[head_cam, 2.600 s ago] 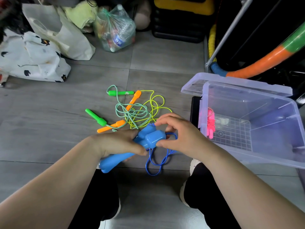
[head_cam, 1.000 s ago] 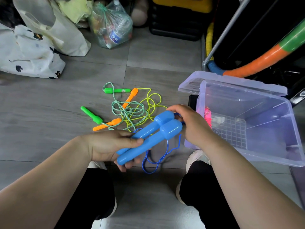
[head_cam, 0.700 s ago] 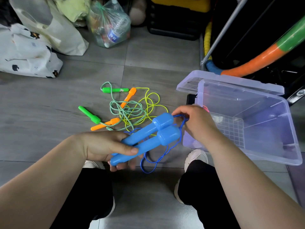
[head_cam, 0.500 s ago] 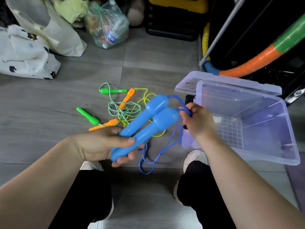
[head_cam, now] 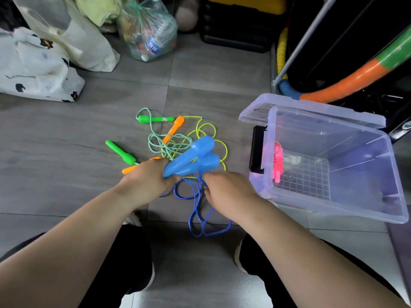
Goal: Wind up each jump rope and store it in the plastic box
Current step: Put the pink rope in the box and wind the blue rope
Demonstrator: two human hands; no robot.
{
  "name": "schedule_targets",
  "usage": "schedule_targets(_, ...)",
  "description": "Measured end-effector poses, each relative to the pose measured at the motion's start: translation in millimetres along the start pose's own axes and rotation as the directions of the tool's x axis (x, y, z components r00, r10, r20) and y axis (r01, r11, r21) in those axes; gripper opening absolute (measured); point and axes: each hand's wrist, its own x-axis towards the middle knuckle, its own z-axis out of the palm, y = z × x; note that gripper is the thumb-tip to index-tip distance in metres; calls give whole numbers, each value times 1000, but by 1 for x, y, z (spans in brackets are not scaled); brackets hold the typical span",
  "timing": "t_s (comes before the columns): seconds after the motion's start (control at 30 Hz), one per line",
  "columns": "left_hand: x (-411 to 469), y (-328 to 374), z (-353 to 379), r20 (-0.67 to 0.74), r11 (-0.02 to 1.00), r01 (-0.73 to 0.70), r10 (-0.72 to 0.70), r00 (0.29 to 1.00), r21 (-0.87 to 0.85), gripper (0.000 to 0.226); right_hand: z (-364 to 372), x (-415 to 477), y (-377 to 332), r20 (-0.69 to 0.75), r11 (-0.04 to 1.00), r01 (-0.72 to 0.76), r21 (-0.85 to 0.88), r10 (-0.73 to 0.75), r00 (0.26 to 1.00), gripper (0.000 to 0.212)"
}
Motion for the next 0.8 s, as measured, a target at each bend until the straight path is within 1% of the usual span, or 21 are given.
schedule_targets(0.03, 1, -3, 3, 51, 997, -20, 16, 999, 73, 23, -1, -1, 0, -15, 999, 42, -5, -42, 999, 7)
schedule_targets(0.07, 1, -6, 5, 106, 990, -48, 35, 994, 130, 20, -2, 0, 1, -33, 997, 77, -10, -77, 996, 11)
schedule_targets(0.13, 0, -9, 6, 203, 980, -97, 60, 977, 177, 10, -5, 1, 6, -63, 992, 126, 9, -125, 990, 21)
schedule_targets(0.23, -4, -6, 3, 318, 965, -173, 105, 942, 196, 23, -10, 0, 13, -89, 976, 157, 152, -144, 986, 20)
schedule_targets(0.33, -7, -2, -1, 383, 956, -220, 132, 914, 196, 29, -13, -6, 16, -59, 941, 129, 314, -117, 991, 15)
schedule_targets(0.37, -8, -2, -2, 406, 957, -224, 134, 904, 185, 30, -15, -8, 17, -48, 929, 132, 345, -123, 991, 12)
schedule_targets(0.4, -9, -1, -2, 430, 961, -223, 135, 893, 162, 29, -16, -9, 17, -39, 921, 138, 363, -133, 990, 13)
schedule_targets(0.47, -10, -1, -4, 489, 981, -187, 134, 862, 60, 25, -18, -11, 19, -21, 887, 130, 442, -135, 991, 24)
schedule_targets(0.5, -12, 0, -6, 532, 986, -164, 140, 835, -2, 23, -19, -11, 19, -15, 852, 118, 510, -128, 992, 28)
schedule_targets(0.57, -16, 3, -8, 615, 986, -126, 165, 771, -107, 20, -21, -9, 21, -5, 746, 106, 657, -136, 991, 29)
schedule_targets(0.63, -19, 8, -10, 674, 980, -96, 188, 714, -172, 21, -25, -8, 23, 45, 644, 83, 760, -180, 983, 29)
schedule_targets(0.73, -21, 11, -11, 728, 966, -82, 240, 642, -246, 14, -28, -5, 24, 122, 544, 22, 839, -227, 966, 27)
schedule_targets(0.8, -23, 13, -14, 737, 944, -68, 297, 607, -324, 12, -30, -5, 25, 159, 451, -34, 892, -243, 957, 18)
